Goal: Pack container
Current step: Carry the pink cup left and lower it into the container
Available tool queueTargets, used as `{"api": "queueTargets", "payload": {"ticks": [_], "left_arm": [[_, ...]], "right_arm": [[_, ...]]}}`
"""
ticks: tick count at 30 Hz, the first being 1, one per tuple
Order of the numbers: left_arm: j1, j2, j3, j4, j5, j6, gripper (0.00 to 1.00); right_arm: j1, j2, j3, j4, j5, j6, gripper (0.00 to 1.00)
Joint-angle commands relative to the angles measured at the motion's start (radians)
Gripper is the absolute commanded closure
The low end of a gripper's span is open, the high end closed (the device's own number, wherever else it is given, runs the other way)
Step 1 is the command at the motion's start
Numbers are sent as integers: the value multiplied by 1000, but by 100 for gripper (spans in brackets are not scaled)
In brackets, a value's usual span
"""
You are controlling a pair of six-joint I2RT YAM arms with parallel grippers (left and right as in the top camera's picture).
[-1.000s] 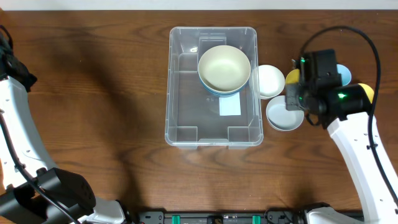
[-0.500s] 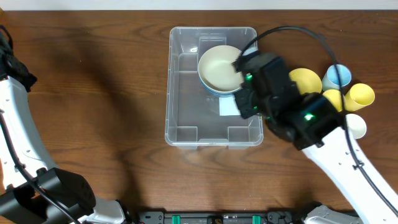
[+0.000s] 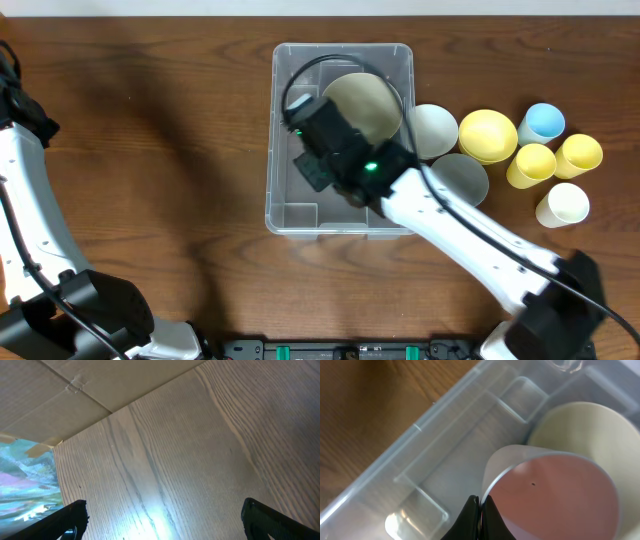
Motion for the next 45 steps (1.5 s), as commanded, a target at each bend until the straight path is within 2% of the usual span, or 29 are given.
{"api": "queueTargets", "payload": {"ticks": [1, 17, 31, 32, 33, 34, 35, 37, 39, 45], "left_arm": [[3, 8, 3, -2, -19, 5, 2], [3, 8, 3, -2, -19, 5, 2], [3, 8, 3, -2, -19, 5, 2], [3, 8, 3, -2, -19, 5, 2], [3, 8, 3, -2, -19, 5, 2], [3, 8, 3, -2, -19, 5, 2], [3, 8, 3, -2, -19, 5, 2], [3, 8, 3, -2, -19, 5, 2], [3, 8, 3, -2, -19, 5, 2], [3, 8, 3, -2, -19, 5, 2]], "right_arm": [[20, 36, 15, 42, 8, -24, 99], [26, 177, 15, 186, 8, -24, 99], [23, 230, 15, 198, 8, -25, 98], [23, 230, 15, 198, 8, -25, 96], [24, 230, 15, 198, 8, -25, 87], [24, 230, 15, 198, 8, -25, 70], [24, 230, 15, 197, 8, -25, 61], [24, 230, 15, 197, 8, -25, 53], [24, 230, 15, 197, 8, -24, 49], [19, 179, 70, 122, 8, -24, 48]]}}
